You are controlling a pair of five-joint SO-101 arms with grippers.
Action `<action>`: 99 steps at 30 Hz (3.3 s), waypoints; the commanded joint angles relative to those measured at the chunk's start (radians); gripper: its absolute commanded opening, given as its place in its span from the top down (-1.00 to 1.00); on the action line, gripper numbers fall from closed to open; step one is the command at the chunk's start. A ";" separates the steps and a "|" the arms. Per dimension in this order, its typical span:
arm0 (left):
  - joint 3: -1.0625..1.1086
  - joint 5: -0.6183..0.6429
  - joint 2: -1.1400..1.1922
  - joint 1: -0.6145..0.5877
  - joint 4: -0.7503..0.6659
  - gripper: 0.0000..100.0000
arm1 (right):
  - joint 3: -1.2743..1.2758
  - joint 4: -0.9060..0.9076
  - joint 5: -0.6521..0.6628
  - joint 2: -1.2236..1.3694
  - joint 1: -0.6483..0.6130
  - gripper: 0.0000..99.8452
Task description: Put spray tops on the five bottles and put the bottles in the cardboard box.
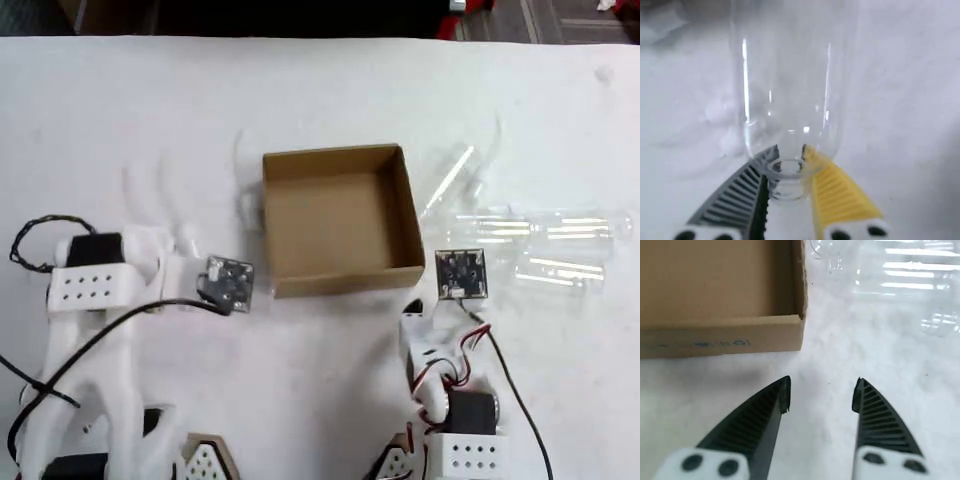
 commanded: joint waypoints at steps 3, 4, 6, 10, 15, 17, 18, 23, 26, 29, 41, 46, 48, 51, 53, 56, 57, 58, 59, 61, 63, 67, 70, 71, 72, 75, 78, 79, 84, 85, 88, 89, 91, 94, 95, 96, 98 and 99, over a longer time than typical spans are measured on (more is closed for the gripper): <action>-0.003 0.032 -0.027 0.031 -0.018 0.61 | 0.009 -0.019 0.011 -0.002 0.012 0.62; -0.006 0.054 -0.027 0.030 -0.018 0.56 | 0.009 -0.019 0.011 0.001 0.012 0.62; -0.006 0.081 -0.027 0.030 -0.018 0.52 | 0.009 -0.019 0.011 0.002 0.012 0.62; -0.011 0.087 -0.036 0.030 -0.018 0.52 | 0.009 -0.019 0.003 -0.002 0.013 0.62; -0.181 0.229 -0.070 0.022 0.091 0.52 | 0.009 -0.019 0.006 -0.002 0.013 0.62; -0.270 0.381 -0.097 0.036 0.124 0.52 | 0.009 -0.019 0.009 -0.002 0.013 0.62; -0.302 0.466 -0.110 0.041 0.130 0.52 | 0.009 -0.019 0.009 -0.002 0.013 0.62; -0.328 0.729 -0.156 -0.024 0.195 0.52 | 0.009 -0.019 0.009 0.001 0.013 0.63; -0.330 0.825 -0.173 -0.159 0.284 0.52 | 0.009 -0.019 0.009 0.004 0.013 0.63; -0.318 0.933 -0.150 -0.286 0.319 0.52 | 0.009 -0.019 0.009 0.004 0.010 0.63; -0.411 1.499 0.532 -0.361 0.339 0.51 | 0.009 0.041 0.011 -0.002 0.007 0.63; -0.512 1.574 0.702 -0.361 0.370 0.51 | 0.009 0.038 0.011 -0.002 0.007 0.63; -0.512 1.588 0.687 -0.361 0.368 0.51 | 0.009 0.033 0.011 -0.002 0.007 0.63; -0.511 1.622 0.634 -0.361 0.365 0.51 | 0.009 -0.027 0.009 -0.002 0.013 0.63; -0.509 1.645 0.596 -0.361 0.367 0.51 | 0.009 -0.041 0.009 -0.002 0.013 0.63; -0.509 1.726 0.561 -0.361 0.373 0.51 | 0.009 -0.041 0.009 -0.002 0.013 0.63; -0.509 1.778 0.561 -0.360 0.373 0.51 | 0.009 -0.041 0.009 -0.001 0.013 0.63; -0.509 1.835 0.561 -0.358 0.373 0.51 | 0.009 -0.041 0.011 0.001 0.013 0.63; -0.509 1.887 0.562 -0.349 0.373 0.51 | 0.009 -0.041 0.011 0.002 0.013 0.63; -0.509 1.953 0.562 -0.328 0.374 0.51 | 0.009 -0.039 0.011 0.004 0.013 0.63; -0.509 1.958 0.562 -0.306 0.388 0.51 | 0.009 -0.031 0.011 0.004 0.013 0.63; -0.509 1.958 0.562 -0.226 0.436 0.51 | 0.009 -0.005 0.011 -0.002 0.013 0.63; -0.509 1.955 0.562 -0.166 0.445 0.51 | 0.009 -0.005 0.011 -0.002 0.013 0.63; -0.509 1.955 0.562 -0.153 0.443 0.51 | 0.009 -0.005 0.011 -0.002 0.013 0.63; -0.509 1.955 0.562 -0.136 0.437 0.51 | 0.009 -0.005 0.011 -0.002 0.013 0.63; -0.508 1.955 0.564 -0.071 0.410 0.51 | 0.009 -0.005 0.011 -0.002 0.013 0.63; -0.486 1.956 0.564 0.010 0.361 0.51 | 0.009 -0.005 0.011 -0.002 0.013 0.63; -0.466 1.956 0.564 0.035 0.342 0.51 | 0.009 -0.005 0.011 -0.002 0.013 0.63; -0.408 1.955 0.564 0.128 0.295 0.51 | 0.009 -0.005 0.011 -0.001 0.013 0.63; -0.408 1.952 0.564 0.142 0.293 0.51 | 0.009 -0.005 0.011 -0.001 0.013 0.63; -0.423 1.840 0.556 0.165 0.318 0.51 | 0.009 -0.005 0.011 -0.001 0.013 0.63; -0.456 1.781 0.555 0.160 0.341 0.52 | 0.009 -0.005 0.011 0.001 0.013 0.63; -0.568 1.642 0.555 0.130 0.416 0.52 | 0.009 -0.005 0.011 0.001 0.013 0.63; -0.729 1.471 0.552 0.076 0.500 0.57 | 0.009 -0.005 0.011 0.002 0.013 0.63; -0.746 1.453 0.544 0.059 0.500 0.64 | 0.009 -0.005 0.011 0.002 0.013 0.63; -0.740 1.438 0.532 0.053 0.500 0.74 | 0.009 -0.005 0.011 0.002 0.013 0.63; -0.660 1.393 0.512 0.070 0.499 0.94 | 0.009 -0.005 0.011 0.004 0.013 0.63; -0.605 1.349 0.510 0.090 0.499 0.97 | 0.009 -0.005 0.011 0.004 0.013 0.63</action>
